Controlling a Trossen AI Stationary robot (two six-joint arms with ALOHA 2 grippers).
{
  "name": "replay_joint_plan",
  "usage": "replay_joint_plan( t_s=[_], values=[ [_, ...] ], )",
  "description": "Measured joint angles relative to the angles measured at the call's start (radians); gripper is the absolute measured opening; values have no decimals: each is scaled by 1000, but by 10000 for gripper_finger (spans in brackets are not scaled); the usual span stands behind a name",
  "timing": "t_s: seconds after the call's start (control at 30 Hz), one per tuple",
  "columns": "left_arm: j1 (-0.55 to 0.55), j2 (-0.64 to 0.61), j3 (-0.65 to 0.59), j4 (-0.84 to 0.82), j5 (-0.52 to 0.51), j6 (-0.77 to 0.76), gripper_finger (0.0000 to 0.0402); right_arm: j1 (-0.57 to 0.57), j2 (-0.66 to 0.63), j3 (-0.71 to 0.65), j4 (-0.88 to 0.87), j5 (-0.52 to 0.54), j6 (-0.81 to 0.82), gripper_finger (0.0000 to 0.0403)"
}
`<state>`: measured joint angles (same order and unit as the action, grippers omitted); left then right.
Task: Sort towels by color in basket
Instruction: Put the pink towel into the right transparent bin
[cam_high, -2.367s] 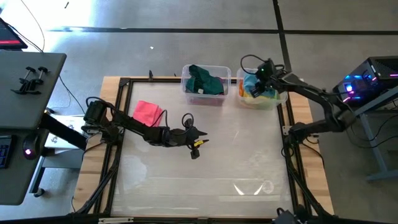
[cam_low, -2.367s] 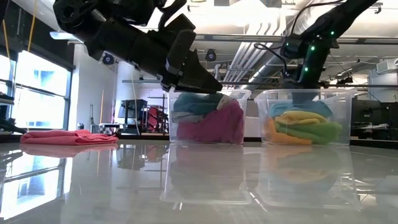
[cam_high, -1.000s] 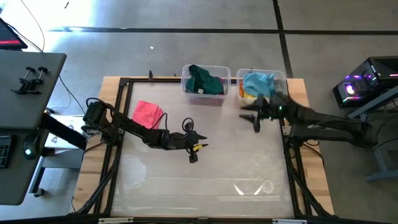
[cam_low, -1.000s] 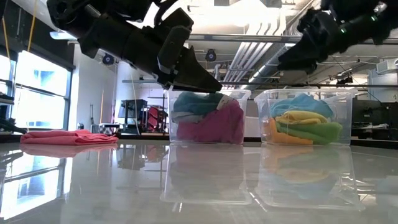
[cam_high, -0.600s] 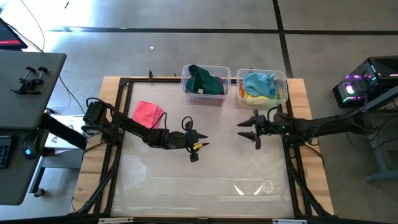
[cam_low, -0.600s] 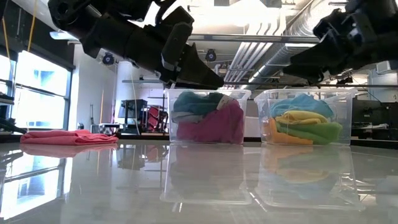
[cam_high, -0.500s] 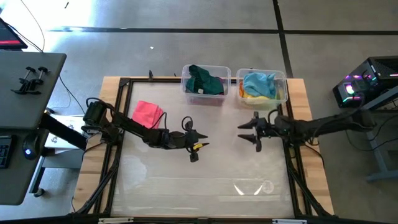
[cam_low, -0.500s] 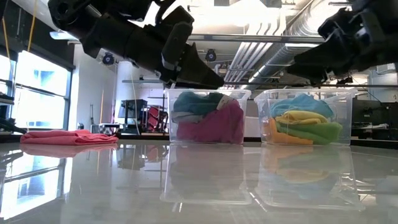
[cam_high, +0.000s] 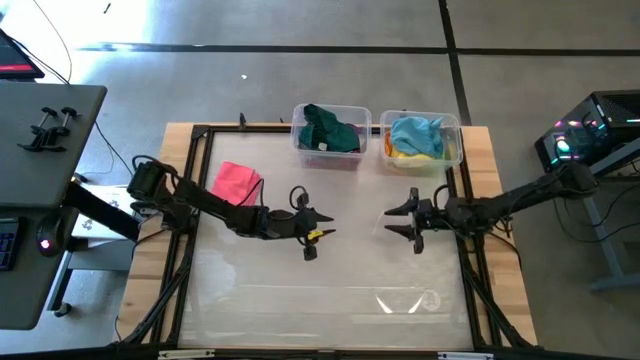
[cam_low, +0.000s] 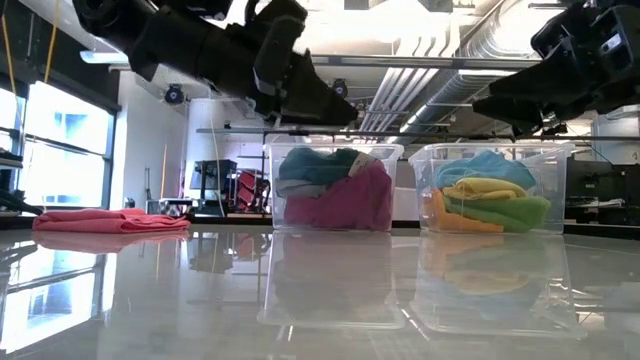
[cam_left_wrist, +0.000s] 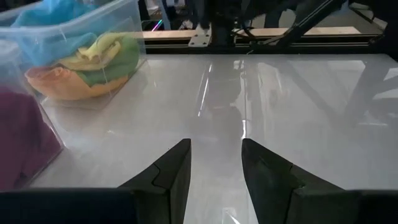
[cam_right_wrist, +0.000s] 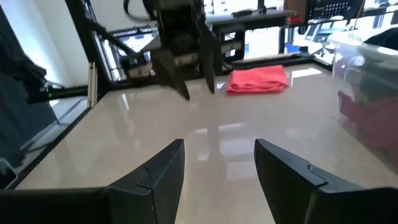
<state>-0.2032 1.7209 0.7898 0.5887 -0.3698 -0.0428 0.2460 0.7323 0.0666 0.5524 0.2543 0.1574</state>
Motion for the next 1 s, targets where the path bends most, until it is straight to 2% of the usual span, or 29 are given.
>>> replay_joint_plan(
  t_s=[0.23, 0.53, 0.73, 1.0],
  values=[
    [-26, -90, 0, -117, 0, 11, 131, 47, 108, 0, 69, 5, 0, 190],
    [-49, -205, 0, -325, -55, 11, 131, 72, 316, 0, 306, 4, -34, 190],
    [-63, -239, 0, -462, -63, 10, 131, 72, 447, 0, 431, 1, -35, 190],
    [-67, -300, -113, -403, -60, -45, 131, 72, 559, 5, 549, 0, -53, 190]
  ],
)
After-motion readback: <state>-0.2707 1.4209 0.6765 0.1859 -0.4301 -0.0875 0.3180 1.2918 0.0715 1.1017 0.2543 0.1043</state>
